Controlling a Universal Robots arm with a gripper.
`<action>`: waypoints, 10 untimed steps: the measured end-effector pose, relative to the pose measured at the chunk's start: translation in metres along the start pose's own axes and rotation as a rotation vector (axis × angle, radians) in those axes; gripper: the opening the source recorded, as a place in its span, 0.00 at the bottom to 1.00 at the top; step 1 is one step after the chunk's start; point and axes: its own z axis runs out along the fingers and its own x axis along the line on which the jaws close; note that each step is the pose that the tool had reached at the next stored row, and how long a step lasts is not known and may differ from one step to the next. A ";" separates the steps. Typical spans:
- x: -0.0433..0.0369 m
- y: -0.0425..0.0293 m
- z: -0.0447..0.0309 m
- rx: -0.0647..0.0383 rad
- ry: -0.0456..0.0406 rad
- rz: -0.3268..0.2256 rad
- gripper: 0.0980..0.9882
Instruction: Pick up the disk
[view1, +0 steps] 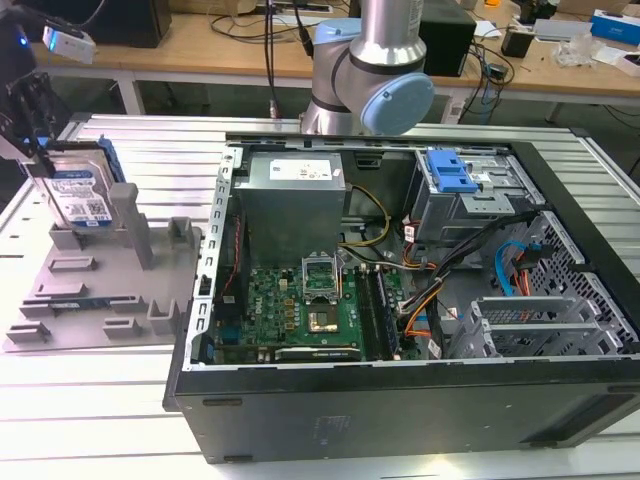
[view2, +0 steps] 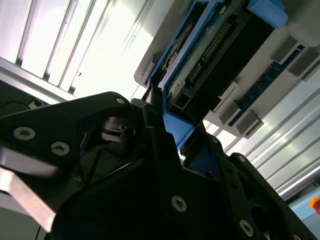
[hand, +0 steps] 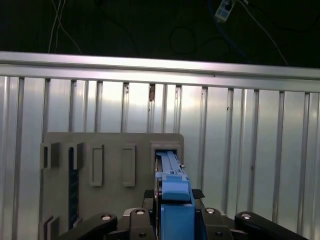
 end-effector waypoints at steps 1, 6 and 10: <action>0.0005 0.0002 -0.0048 0.001 -0.0008 0.000 0.30; 0.0026 0.0008 -0.0373 0.003 -0.0049 0.000 0.30; 0.0036 0.0011 -0.0564 0.003 -0.0051 0.000 0.30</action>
